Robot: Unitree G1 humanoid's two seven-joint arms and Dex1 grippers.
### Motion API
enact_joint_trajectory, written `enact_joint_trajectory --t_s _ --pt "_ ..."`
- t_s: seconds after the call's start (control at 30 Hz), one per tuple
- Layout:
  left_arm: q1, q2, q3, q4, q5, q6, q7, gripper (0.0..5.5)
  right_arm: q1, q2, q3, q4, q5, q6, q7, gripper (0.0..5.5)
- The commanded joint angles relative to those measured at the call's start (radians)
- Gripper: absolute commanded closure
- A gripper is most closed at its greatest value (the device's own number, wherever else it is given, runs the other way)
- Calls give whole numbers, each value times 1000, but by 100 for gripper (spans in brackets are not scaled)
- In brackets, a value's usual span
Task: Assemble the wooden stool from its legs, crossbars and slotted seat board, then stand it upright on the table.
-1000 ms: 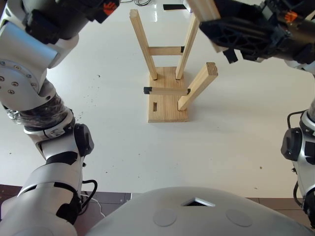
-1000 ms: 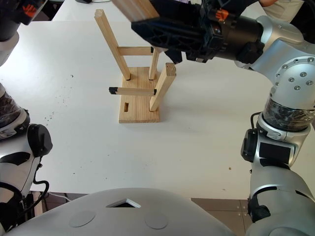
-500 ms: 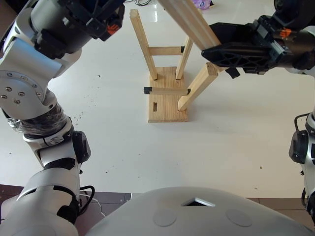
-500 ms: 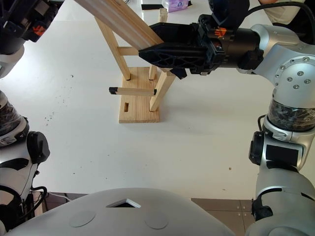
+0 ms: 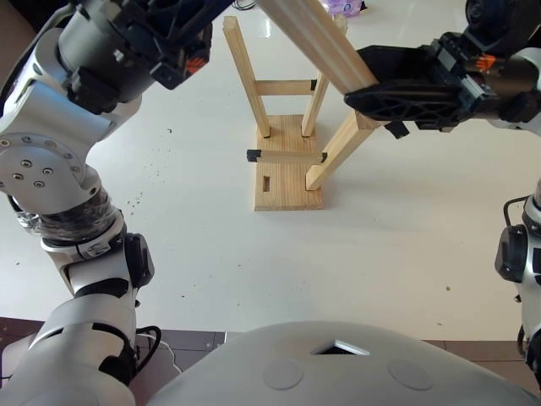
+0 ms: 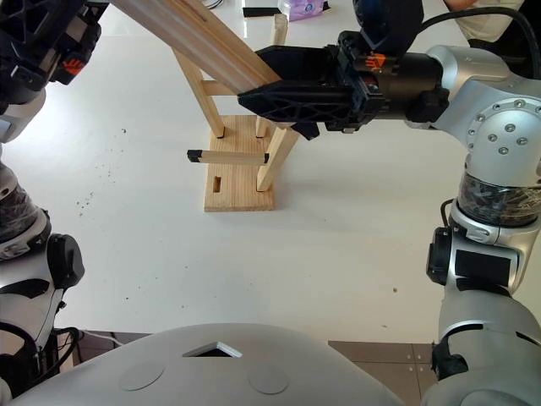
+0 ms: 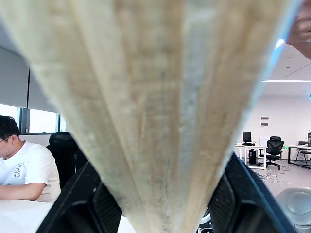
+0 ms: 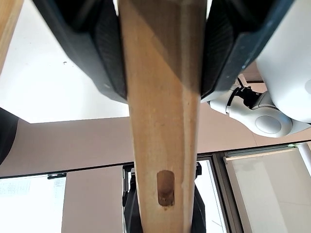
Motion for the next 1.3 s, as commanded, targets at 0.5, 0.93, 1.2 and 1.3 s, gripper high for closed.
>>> enact_joint_trajectory --t_s 0.5,0.93,1.2,1.3 --pt "131 256 113 157 396 -123 -296 345 83 88 -222 130 -175 -234 -314 197" --pt "392 257 110 293 632 -270 -507 345 50 158 -273 293 -320 -369 -557 197" --pt "536 105 -19 228 746 -395 -500 345 -69 133 -187 477 -425 -414 -446 197" --pt "577 75 -41 175 766 -414 -481 345 -96 129 -172 517 -441 -412 -405 197"
